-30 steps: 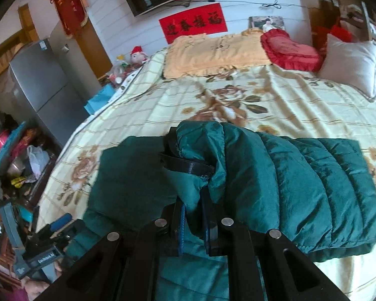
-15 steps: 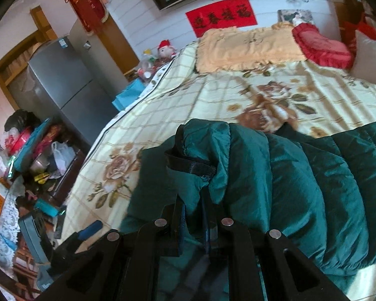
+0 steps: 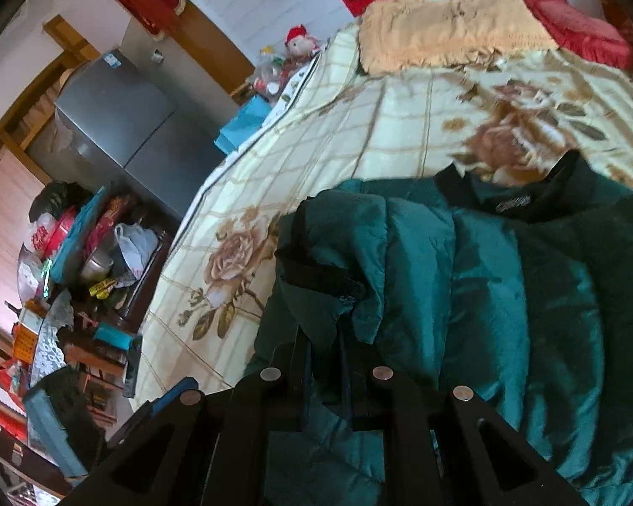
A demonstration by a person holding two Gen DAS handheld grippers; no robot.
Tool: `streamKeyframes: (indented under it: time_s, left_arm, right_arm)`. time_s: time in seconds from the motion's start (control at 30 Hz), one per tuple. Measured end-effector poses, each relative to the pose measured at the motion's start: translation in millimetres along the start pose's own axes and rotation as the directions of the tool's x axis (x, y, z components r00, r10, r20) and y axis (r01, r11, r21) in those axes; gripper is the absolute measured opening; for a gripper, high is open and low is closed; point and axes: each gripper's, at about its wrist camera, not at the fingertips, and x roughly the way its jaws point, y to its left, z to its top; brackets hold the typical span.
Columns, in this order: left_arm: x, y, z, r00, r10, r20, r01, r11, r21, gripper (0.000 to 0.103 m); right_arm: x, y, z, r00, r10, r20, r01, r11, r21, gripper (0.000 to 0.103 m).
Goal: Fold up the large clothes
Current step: 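Lay the sleeve onto the jacket and open the right tool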
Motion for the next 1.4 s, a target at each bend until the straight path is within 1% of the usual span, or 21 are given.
streamKeyframes:
  time_s: [0.17,0.2,0.27,0.3,0.33,0.37,0.43,0.47,0.57,0.6,0.67,0.83,0.97,1.1,1.17,1.2,1.23,1.27,1.33,1.37,1.4]
  left_arm:
    - [2.9,0.9,-0.9,1.0,-0.003,-0.004,0.003,1.0,-0.006,0.091]
    - [2.8,0.9,-1.2,1.0,-0.003,-0.004,0.003,1.0,-0.006,0.091]
    - [3.0,0.7,-1.2,1.0,-0.001,-0.006,0.001,1.0,-0.004,0.091]
    - [2.8,0.6,-1.1,1.0,-0.002,-0.006,0.002,1.0,-0.005,0.091]
    - [3.1,0.6,-1.2,1.0,-0.001,-0.007,0.001,1.0,-0.005,0.091]
    - [3.6,0.5,-1.0,1.0,-0.002,-0.008,0.002,1.0,-0.006,0.091]
    - [3.4,0.4,-1.2,1.0,-0.007,-0.009,0.006,1.0,-0.014,0.091]
    - [3.3,0.3,-1.3,1.0,-0.011,-0.008,0.01,1.0,-0.018,0.091]
    - [2.0,-3.3,-0.5,1.0,-0.027,-0.006,0.026,0.999,-0.025,0.091]
    - [2.1,-5.9,0.4,0.999,-0.036,-0.007,0.035,0.999,-0.023,0.091]
    - [4.3,-11.6,3.3,0.999,-0.053,-0.009,0.053,0.998,-0.02,0.091]
    - [19.4,-28.0,12.3,0.998,-0.057,-0.028,0.057,0.998,-0.009,0.091]
    - [37.5,-41.6,21.3,0.998,-0.055,-0.039,0.054,0.999,-0.006,0.091]
    - [59.2,-50.5,27.2,0.995,-0.059,-0.075,0.058,0.998,-0.019,0.091]
    - [68.5,-54.4,28.9,0.994,-0.055,-0.092,0.054,0.998,-0.022,0.09]
    - [70.6,-55.6,29.2,0.994,-0.061,-0.092,0.059,0.998,-0.023,0.088]
    - [72.1,-57.1,29.4,0.993,-0.078,-0.085,0.077,0.997,-0.021,0.076]
    - [72.9,-58.5,29.5,0.993,-0.084,-0.081,0.083,0.996,-0.016,0.068]
    - [73.1,-61.3,30.7,0.993,-0.081,-0.085,0.081,0.997,-0.002,0.044]
    - [72.7,-62.4,31.7,0.993,-0.089,-0.082,0.09,0.996,0.001,0.037]
    - [71.2,-63.0,33.4,0.993,-0.091,-0.076,0.092,0.996,0.006,0.025]
  right_arm:
    - [28.7,-8.2,-7.2,0.998,-0.006,-0.061,0.007,1.0,0.02,0.011]
    - [31.2,-9.8,-8.6,0.998,-0.007,-0.064,0.009,1.0,0.021,0.015]
    - [31.8,-11.6,-12.4,0.998,0.019,-0.056,-0.018,0.999,0.028,0.037]
    - [29.1,-11.3,-14.1,0.998,0.049,-0.051,-0.047,0.998,0.033,0.058]
    - [26.8,-10.3,-14.6,0.996,0.069,-0.048,-0.068,0.997,0.034,0.068]
    - [21.9,-7.0,-15.4,0.996,0.076,-0.043,-0.075,0.997,0.024,0.068]
    - [7.7,0.5,-16.0,0.999,0.044,-0.02,-0.044,0.999,-0.017,0.068]
    - [2.4,1.6,-17.0,0.999,0.042,-0.008,-0.042,0.999,-0.022,0.068]
    - [-24.3,-1.1,-20.6,0.996,0.081,0.028,-0.08,0.997,-0.016,0.068]
    - [-34.2,-3.4,-23.0,0.996,0.079,0.044,-0.078,0.997,-0.018,0.068]
    - [-54.6,-7.7,-28.7,0.996,0.062,0.071,-0.06,0.998,-0.029,0.068]
    - [-101.6,-27.1,-46.9,0.993,-0.014,0.12,0.019,0.999,-0.041,0.068]
    - [-128.5,-43.3,-56.2,0.989,-0.061,0.138,0.066,0.997,-0.036,0.069]
    - [-152.2,-57.1,-62.9,0.983,-0.083,0.163,0.087,0.996,-0.019,0.069]
    - [-164.9,-63.2,-65.9,0.977,-0.107,0.185,0.113,0.993,-0.019,0.069]
    - [-168.8,-64.8,-66.9,0.974,-0.122,0.193,0.129,0.991,-0.021,0.071]
    - [-172.9,-67.3,-67.8,0.97,-0.139,0.2,0.146,0.989,-0.023,0.073]
    - [-177.1,-70.9,-68.2,0.966,-0.155,0.208,0.162,0.987,-0.02,0.073]
    - [-186.1,-81.8,-68.8,0.959,-0.172,0.224,0.175,0.985,0.009,0.073]
    - [-188.2,-86.3,-68.2,0.957,-0.178,0.229,0.177,0.984,0.024,0.073]
    - [-189.9,-90.5,-68.2,0.955,-0.185,0.233,0.181,0.983,0.039,0.073]
